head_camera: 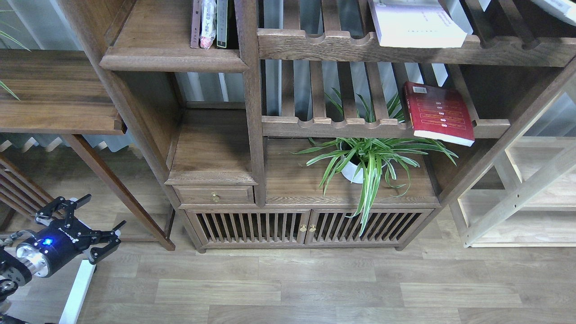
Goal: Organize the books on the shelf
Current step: 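Grasp the white book with the right gripper and pull it off the shelf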
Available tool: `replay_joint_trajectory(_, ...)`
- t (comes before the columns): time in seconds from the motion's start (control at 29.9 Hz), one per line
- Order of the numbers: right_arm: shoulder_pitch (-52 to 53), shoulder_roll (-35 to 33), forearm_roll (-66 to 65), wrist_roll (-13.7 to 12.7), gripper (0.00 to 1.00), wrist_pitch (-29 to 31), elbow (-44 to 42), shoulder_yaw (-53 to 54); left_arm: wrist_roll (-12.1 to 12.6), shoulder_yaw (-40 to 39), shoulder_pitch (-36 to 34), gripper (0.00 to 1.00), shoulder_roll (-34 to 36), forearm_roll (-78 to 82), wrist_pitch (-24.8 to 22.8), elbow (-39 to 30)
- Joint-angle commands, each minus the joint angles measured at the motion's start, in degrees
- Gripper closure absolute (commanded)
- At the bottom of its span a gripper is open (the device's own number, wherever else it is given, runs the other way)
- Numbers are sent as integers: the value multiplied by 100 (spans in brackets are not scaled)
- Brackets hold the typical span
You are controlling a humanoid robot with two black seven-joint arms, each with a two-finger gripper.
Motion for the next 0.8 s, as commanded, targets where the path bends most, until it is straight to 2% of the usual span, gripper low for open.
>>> replay_joint_trajectory(0.0,0,-309,80,0,100,33,117,-18,4,-1,-9,0,-16,1,-9,10)
replay_joint_trajectory(0.2,0,-774,448,0,100,454,223,-18,13,-1,-18,0,-16,1,-9,10)
replay_joint_trajectory(0.43,79,-1319,931,0,99,1518,284,-9,13,-1,-9,0,-86,1,-9,10)
replay_joint_trajectory(0.6,237,-1837,1266,0,99,2536,284,0,39,-1,-18,0,-130,1,0,10)
replay_joint_trajectory(0.77,571,-1837,1635,0,99,3469,276,-18,39,-1,-9,0,-148,1,35,10)
